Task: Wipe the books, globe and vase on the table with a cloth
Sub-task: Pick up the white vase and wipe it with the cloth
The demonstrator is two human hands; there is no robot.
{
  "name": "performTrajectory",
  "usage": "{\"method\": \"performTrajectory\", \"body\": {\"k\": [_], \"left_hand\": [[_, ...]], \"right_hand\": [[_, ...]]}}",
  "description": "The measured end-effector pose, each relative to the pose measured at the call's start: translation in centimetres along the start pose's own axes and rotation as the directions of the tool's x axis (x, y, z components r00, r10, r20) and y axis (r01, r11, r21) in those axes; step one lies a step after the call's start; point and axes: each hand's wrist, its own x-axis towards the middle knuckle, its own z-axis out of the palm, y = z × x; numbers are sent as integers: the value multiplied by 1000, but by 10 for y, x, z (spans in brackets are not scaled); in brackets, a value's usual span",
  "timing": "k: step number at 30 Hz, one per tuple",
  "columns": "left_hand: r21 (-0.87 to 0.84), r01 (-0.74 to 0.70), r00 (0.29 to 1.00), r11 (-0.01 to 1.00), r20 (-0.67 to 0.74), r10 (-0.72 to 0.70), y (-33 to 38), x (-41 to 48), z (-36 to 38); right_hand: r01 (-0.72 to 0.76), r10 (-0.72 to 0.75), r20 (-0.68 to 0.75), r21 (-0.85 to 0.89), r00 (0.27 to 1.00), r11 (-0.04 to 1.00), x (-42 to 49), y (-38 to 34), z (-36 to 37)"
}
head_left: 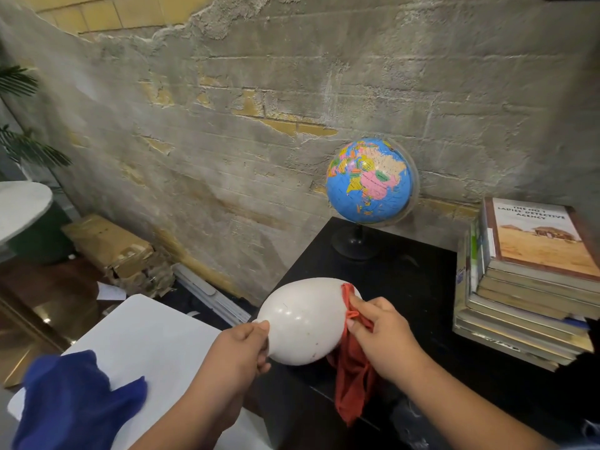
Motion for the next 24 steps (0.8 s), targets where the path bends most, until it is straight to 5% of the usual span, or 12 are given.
{"method": "performTrajectory", "body": {"k": [4,9,14,19,24], "left_hand": [[-141,26,999,990,35,-21,-1,-2,1],[-273,46,997,961,69,-28,0,-9,4],[-417,100,990,903,128,-50,5,-17,17],[-508,132,987,851,150,-64,8,-23,21],[-542,155,977,826,207,-47,15,-34,33]], "right_hand": [[212,-221,88,95,971,973,-18,-13,16],[64,-64,-27,-4,998,998,-6,-4,3],[348,-332,107,-226,937,910,-25,-33,16],[202,-209,1,-269,978,942,-14,-28,-1],[397,-352,183,-420,918,816,-39,-54,14]]}}
